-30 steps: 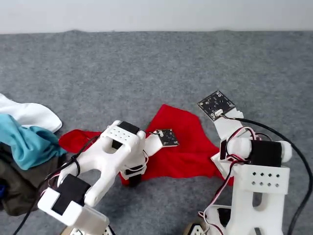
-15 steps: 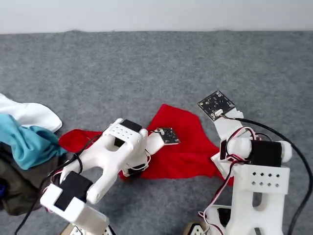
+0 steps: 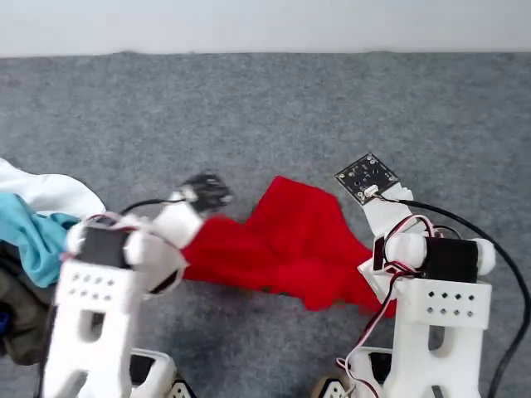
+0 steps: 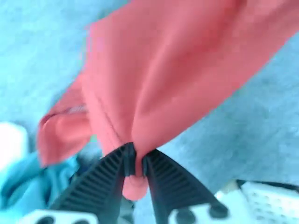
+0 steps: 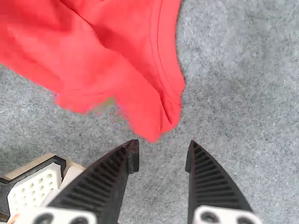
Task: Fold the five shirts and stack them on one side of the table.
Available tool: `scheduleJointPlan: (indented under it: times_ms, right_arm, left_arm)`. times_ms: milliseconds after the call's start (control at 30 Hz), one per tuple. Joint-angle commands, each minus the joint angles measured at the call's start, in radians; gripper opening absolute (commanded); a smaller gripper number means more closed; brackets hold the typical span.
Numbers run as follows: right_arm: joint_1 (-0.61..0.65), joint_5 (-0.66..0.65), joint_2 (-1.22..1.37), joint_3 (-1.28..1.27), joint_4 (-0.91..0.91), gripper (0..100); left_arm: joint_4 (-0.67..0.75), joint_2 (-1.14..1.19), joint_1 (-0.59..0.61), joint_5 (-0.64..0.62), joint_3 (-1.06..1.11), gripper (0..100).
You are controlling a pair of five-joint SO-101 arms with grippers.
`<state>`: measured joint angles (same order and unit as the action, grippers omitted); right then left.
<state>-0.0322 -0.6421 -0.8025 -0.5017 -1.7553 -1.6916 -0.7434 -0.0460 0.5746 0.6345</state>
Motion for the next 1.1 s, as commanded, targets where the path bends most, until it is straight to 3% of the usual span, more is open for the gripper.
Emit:
scheduleJointPlan:
  times_ms: [0,200,333,467,600,800,1067]
  right_arm:
    - [-0.002,0.009,-0.018,0.034,-0.041,16.7]
    - [0.137,0.008,-0.024,-0.107,-0.042,16.9]
    - [0.254,0.008,-0.016,-0.127,-0.038,22.2]
    - [0.288,0.006,0.024,-0.132,-0.033,25.6]
    - [0.291,0.011,0.137,-0.163,0.067,24.6]
    - [0.295,0.006,0.375,-0.180,0.295,15.1]
    - [0.371,0.009,0.651,-0.158,0.414,5.3]
  left_arm:
    - [-0.017,-0.080,0.172,0.068,-0.016,1]
    - [0.060,-0.032,0.388,0.089,-0.015,1]
    - [0.121,0.035,0.471,0.086,-0.015,1]
    - [0.163,0.112,0.549,0.086,-0.015,1]
    - [0.167,0.176,0.563,0.084,-0.019,1]
    - [0.224,0.190,0.560,0.017,-0.025,1]
    - [0.192,0.190,0.562,0.015,-0.085,1]
